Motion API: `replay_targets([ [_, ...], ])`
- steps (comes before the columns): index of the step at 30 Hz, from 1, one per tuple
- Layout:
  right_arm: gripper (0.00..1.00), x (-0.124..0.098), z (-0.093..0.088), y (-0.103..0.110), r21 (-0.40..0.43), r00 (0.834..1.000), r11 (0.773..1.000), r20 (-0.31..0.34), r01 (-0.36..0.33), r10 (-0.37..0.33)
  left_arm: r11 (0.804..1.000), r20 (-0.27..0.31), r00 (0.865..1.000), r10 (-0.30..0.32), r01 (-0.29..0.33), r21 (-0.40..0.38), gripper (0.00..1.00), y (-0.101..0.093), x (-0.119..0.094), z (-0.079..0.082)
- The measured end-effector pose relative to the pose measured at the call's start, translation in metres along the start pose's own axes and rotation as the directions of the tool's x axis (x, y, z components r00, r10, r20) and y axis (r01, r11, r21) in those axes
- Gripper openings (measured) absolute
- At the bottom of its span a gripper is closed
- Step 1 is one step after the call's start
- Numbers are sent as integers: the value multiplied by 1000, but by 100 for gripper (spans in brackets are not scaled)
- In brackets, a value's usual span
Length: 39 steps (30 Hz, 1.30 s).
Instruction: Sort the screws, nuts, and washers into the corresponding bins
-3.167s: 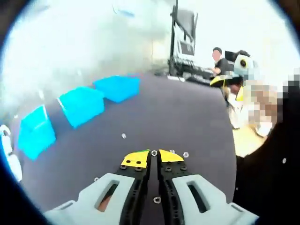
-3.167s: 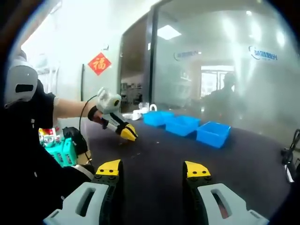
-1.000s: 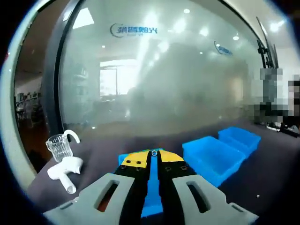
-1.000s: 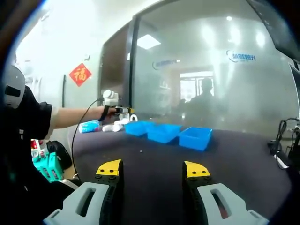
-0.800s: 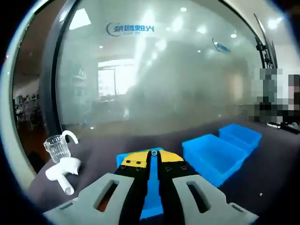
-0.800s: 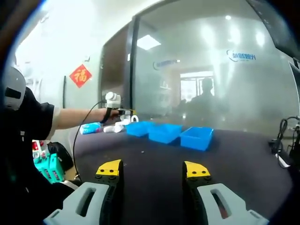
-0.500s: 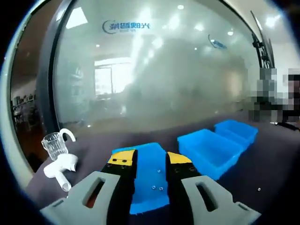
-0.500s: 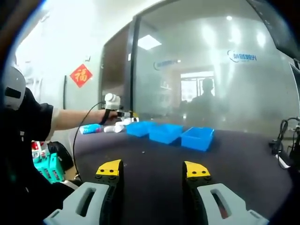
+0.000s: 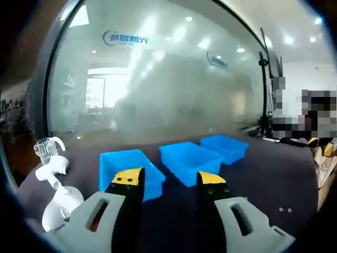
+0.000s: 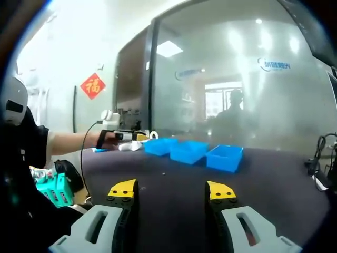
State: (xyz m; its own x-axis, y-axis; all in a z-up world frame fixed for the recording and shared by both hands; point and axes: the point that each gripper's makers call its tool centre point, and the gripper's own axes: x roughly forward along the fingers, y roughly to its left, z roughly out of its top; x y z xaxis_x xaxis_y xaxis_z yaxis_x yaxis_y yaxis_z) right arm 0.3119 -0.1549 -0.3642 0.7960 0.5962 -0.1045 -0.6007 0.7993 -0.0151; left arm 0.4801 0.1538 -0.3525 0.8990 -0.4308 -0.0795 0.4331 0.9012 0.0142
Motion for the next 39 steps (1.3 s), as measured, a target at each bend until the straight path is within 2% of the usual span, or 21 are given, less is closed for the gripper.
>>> replay_targets([
  [6, 46, 0, -2, -1, 5, 1000, 1000, -1, 2, -2, 996, 37, 996, -83, 84, -20, 38, -45, -43, -4],
  [8, 46, 0, -2, 0, 3, 1000, 1000, -2, -1, 1, 993, 37, 993, -108, 110, -49, 39, -57, -61, -11],
  [10, 46, 0, -1, 1, 2, 1000, 1000, -1, -3, 3, 992, 33, 992, -124, 125, -31, 39, -66, -74, -17],
  [14, 46, 1, -1, -1, 3, 1000, 1000, 0, -1, 1, 989, 32, 988, -149, 149, 17, 39, -71, -93, -26],
  [21, 46, 2, -2, 0, 5, 1000, 1000, -4, -4, 4, 983, 6, 983, -185, 185, 8, 40, -76, -121, -40],
  [27, 46, 5, -4, 1, 3, 1000, 1000, -12, -10, 10, 977, -29, 977, -211, 211, 5, 40, -74, -131, -48],
  [29, 46, 6, -5, 2, 3, 1000, 1000, -16, -15, 15, 975, -46, 974, -223, 222, -19, 40, -72, -131, -51],
  [32, 46, 6, -6, 5, -4, 999, 1000, -23, -21, 21, 973, -52, 971, -233, 232, -21, 40, -72, -128, -49],
  [34, 46, 6, -7, 5, -11, 999, 1000, -30, -22, 22, 965, -68, 963, -261, 260, -33, 40, -76, -126, -49],
  [39, 46, 5, -11, 6, -32, 999, 999, -49, -21, 19, 957, -89, 953, -290, 290, -18, 40, -83, -114, -45],
])
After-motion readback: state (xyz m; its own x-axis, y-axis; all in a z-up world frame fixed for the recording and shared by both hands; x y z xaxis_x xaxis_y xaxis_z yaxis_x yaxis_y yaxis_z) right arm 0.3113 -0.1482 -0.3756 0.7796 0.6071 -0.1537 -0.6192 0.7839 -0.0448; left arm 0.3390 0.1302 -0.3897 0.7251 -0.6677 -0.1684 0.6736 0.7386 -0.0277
